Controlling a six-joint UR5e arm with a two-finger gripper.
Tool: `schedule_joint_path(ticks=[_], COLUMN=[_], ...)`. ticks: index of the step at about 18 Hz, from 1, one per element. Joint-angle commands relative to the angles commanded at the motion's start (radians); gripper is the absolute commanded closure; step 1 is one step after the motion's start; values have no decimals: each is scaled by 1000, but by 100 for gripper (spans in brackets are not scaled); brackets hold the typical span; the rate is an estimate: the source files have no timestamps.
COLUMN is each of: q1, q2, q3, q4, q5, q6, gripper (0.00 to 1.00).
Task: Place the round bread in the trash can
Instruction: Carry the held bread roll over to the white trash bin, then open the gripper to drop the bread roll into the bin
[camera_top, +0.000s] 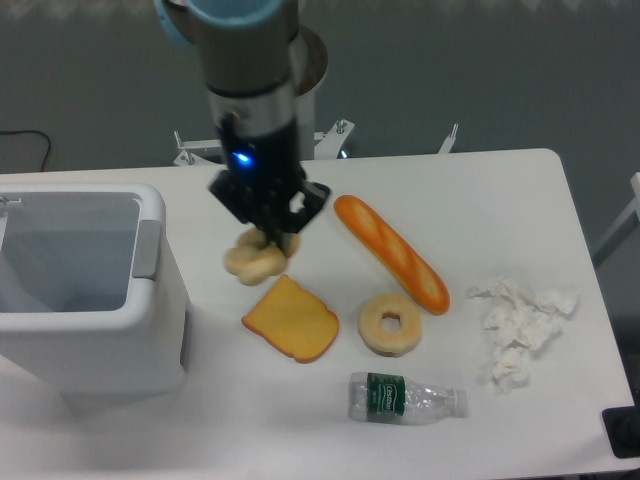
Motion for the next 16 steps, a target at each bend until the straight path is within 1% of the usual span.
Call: schedule_joint_path(ticks=[2, 4, 5, 6, 8, 9, 10, 11, 12, 13, 16], q1=[-40, -89, -106, -123, -155, -166, -167, -169, -170, -170, -172], q2=[2, 2, 2, 0, -4, -6, -5, -3, -3, 0, 9], q3=[-2, -5, -8, -11, -12, -15, -20, -21, -23, -25, -26], q4=[32, 46, 57, 67, 71, 72, 87, 106, 115, 120, 120], q5=[-5, -5, -5, -6, -9, -20, -26, -28, -28, -29, -15], q6=[-47, -94, -114, -129, -137, -137, -138, -140, -143, -141, -138], gripper=[100, 100, 99, 95, 81, 69, 55, 48, 35, 0, 0])
